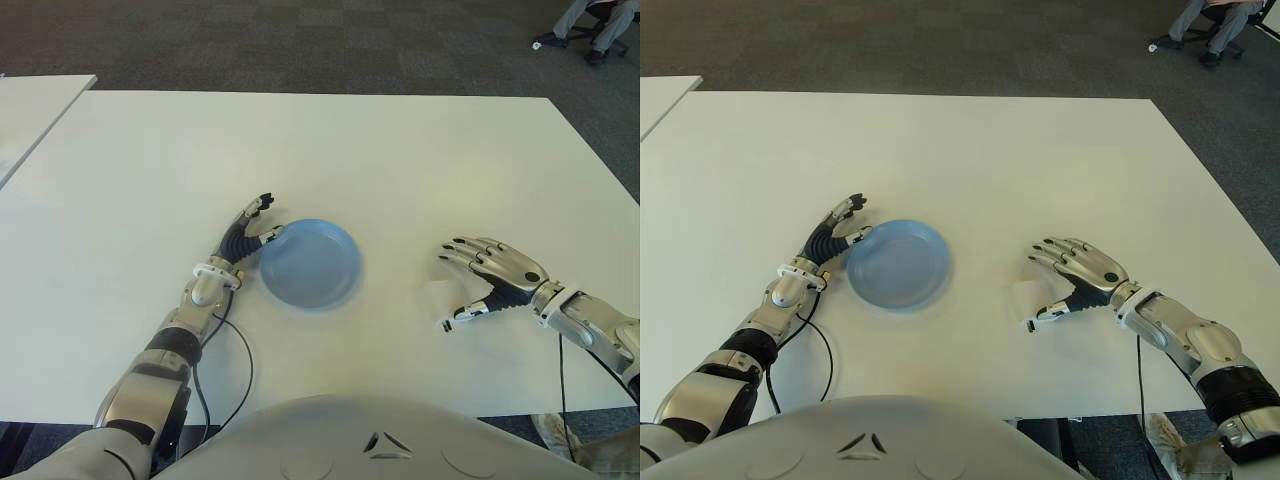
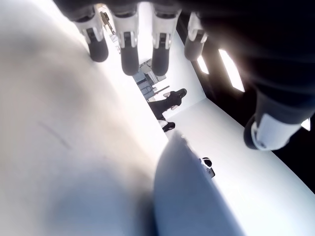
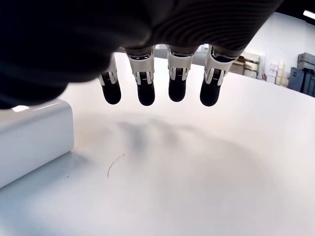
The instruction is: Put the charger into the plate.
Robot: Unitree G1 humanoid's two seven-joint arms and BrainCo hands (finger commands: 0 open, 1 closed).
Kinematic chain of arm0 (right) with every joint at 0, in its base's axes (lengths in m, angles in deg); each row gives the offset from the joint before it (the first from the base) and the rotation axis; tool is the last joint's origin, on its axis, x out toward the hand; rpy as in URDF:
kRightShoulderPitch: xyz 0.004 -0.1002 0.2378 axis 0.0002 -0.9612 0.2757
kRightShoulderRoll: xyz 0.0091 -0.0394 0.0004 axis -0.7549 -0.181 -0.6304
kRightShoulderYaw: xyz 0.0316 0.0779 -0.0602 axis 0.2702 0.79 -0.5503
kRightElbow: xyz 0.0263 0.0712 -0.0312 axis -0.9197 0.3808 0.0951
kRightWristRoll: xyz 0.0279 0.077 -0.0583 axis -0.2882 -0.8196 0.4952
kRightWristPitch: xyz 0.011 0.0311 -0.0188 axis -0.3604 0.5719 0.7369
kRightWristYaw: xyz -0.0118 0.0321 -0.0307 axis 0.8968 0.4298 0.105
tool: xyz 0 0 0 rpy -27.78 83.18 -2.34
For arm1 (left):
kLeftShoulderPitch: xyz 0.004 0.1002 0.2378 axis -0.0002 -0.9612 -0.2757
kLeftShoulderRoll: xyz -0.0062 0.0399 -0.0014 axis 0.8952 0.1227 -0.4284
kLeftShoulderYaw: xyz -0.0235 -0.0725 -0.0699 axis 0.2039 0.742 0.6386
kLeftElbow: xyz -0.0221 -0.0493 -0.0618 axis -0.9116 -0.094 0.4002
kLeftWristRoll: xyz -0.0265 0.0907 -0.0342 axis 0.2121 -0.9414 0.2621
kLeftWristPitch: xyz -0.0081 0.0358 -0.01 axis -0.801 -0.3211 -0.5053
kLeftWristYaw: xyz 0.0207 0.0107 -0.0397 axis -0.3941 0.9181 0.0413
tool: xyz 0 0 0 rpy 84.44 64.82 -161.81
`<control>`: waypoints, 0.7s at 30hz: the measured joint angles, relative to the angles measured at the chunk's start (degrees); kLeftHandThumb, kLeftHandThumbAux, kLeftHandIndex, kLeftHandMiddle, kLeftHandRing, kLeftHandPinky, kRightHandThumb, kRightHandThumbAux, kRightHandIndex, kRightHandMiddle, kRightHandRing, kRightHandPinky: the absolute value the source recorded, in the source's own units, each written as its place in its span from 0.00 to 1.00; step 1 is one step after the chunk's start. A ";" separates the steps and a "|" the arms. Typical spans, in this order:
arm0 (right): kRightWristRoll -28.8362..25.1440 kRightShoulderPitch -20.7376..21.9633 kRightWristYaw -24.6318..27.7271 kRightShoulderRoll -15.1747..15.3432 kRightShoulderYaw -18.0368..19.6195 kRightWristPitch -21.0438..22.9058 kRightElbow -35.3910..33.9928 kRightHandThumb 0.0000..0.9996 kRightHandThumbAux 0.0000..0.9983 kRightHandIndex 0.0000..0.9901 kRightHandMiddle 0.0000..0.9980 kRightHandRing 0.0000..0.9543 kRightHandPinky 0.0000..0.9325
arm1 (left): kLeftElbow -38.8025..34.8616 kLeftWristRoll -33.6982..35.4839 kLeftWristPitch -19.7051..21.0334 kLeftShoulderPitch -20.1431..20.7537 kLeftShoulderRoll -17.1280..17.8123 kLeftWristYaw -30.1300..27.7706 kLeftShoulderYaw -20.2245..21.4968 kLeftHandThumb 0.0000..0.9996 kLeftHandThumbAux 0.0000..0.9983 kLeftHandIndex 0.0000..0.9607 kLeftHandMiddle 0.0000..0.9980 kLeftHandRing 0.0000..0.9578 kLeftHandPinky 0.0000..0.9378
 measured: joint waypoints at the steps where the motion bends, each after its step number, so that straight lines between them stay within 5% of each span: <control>1: 0.01 0.07 -0.08 -0.01 -0.08 0.06 0.03 0.09 0.19 0.00 0.00 0.00 0.00 | 0.00 0.00 0.00 0.00 0.00 0.00 0.00 0.00 0.54 0.03 0.14 0.15 0.10; 21: -0.01 2.46 -0.91 -1.78 -0.97 1.35 2.21 0.11 0.21 0.00 0.00 0.00 0.00 | 0.24 -0.02 -0.45 0.01 0.07 0.04 0.01 0.00 0.59 0.08 0.20 0.21 0.19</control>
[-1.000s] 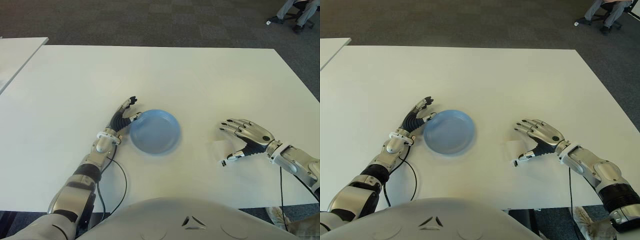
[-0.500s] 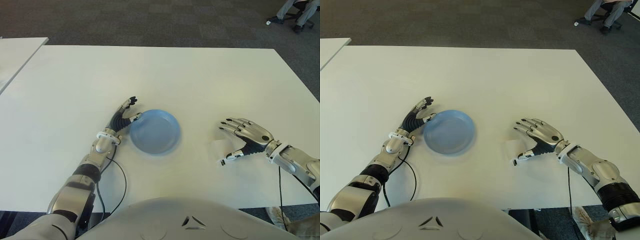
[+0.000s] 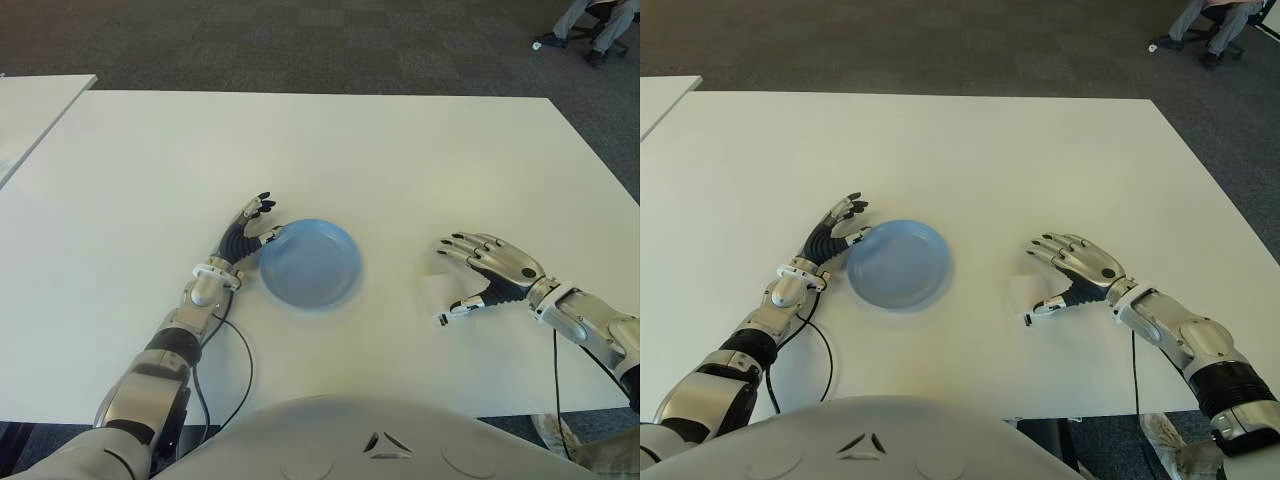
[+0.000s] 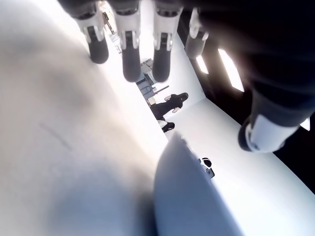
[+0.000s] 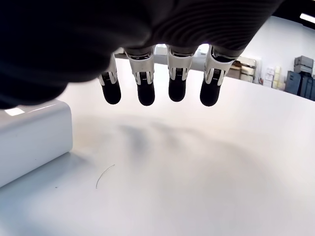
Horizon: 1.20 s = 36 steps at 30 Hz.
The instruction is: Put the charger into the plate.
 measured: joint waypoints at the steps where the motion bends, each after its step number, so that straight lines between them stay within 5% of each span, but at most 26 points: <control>1: 0.05 0.24 -0.06 -0.12 -0.06 0.10 0.14 0.12 0.21 0.00 0.00 0.00 0.00 | 0.01 0.00 0.00 0.00 0.00 0.00 0.00 0.00 0.59 0.08 0.21 0.21 0.19; 36: -1.15 3.95 -0.56 -0.91 -1.21 1.20 2.90 0.13 0.22 0.00 0.00 0.00 0.00 | 0.12 0.00 -0.20 0.07 -0.04 -0.01 -0.02 0.00 0.56 0.07 0.20 0.21 0.18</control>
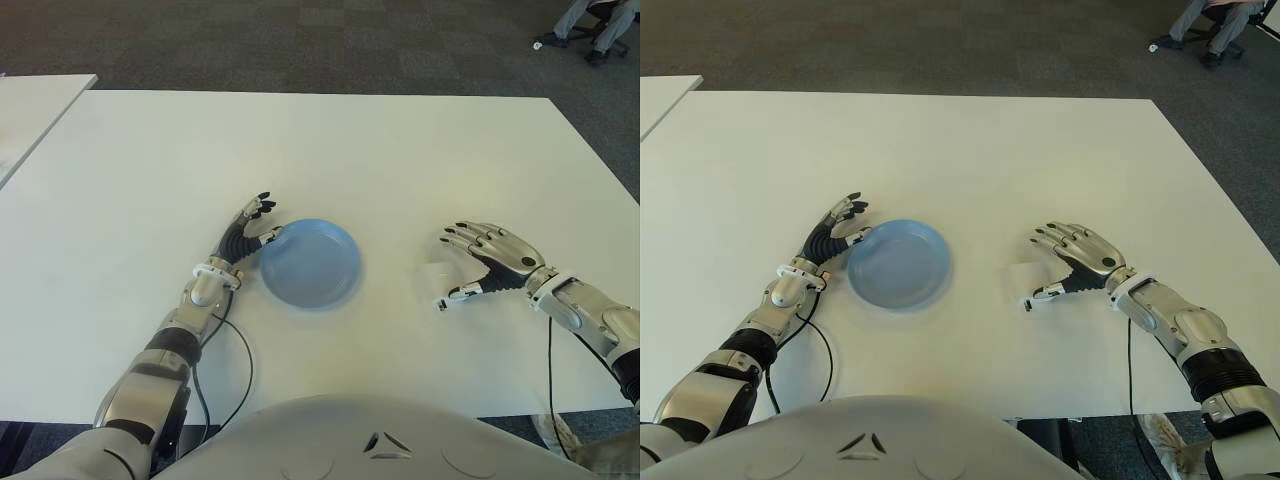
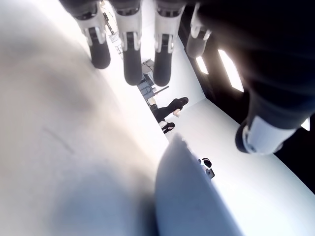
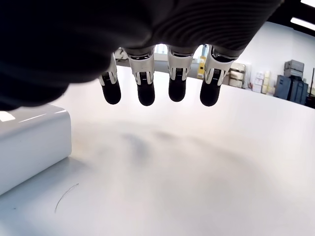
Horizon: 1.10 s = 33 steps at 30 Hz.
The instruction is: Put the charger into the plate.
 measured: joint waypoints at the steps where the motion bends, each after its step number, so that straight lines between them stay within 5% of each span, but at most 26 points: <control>1: -0.07 0.00 0.00 0.00 0.04 0.00 -0.11 0.13 0.22 0.00 0.00 0.00 0.00 | 0.00 0.00 0.00 0.00 -0.01 0.00 0.00 0.00 0.56 0.07 0.20 0.20 0.17; 33: -3.56 -3.46 1.78 0.16 4.03 -1.01 -4.86 0.13 0.21 0.00 0.00 0.00 0.00 | 0.71 0.21 0.39 0.62 -0.22 -0.68 0.05 0.00 0.50 0.09 0.21 0.21 0.18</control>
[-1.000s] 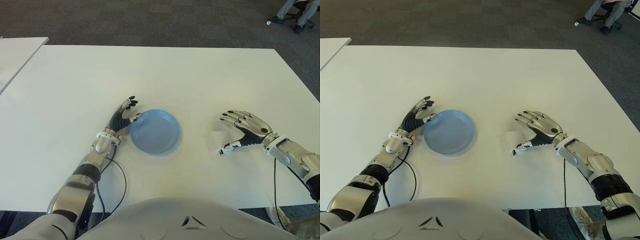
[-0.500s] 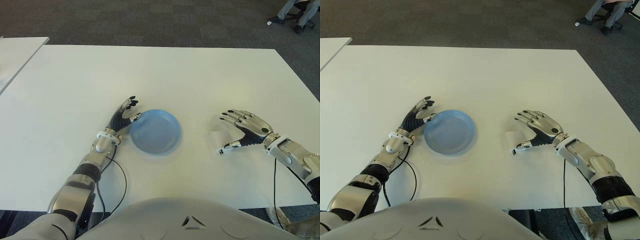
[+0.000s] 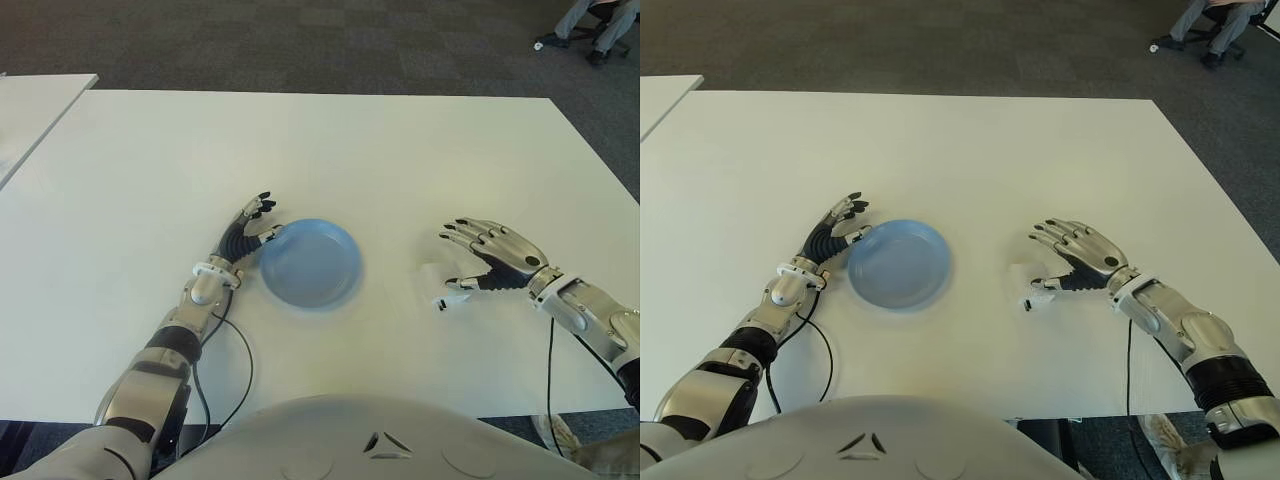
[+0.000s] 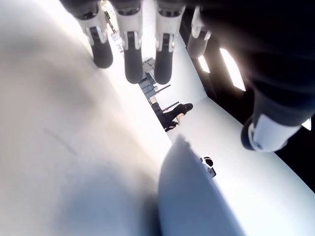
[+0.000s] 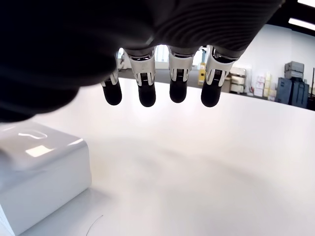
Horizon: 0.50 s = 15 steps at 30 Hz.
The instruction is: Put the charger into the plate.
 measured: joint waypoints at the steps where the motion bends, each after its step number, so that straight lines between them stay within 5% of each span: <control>1: -0.04 -0.09 0.06 0.00 0.05 -0.04 -0.07 0.13 0.21 0.00 0.00 0.00 0.00 | 0.01 0.00 0.01 0.02 0.00 0.00 0.00 0.00 0.50 0.09 0.21 0.21 0.18; 15: -1.30 -1.29 1.31 -0.01 1.37 -0.70 -1.15 0.13 0.21 0.00 0.00 0.00 0.00 | 0.16 0.41 0.05 0.06 -0.14 -0.38 0.01 0.00 0.50 0.09 0.20 0.20 0.16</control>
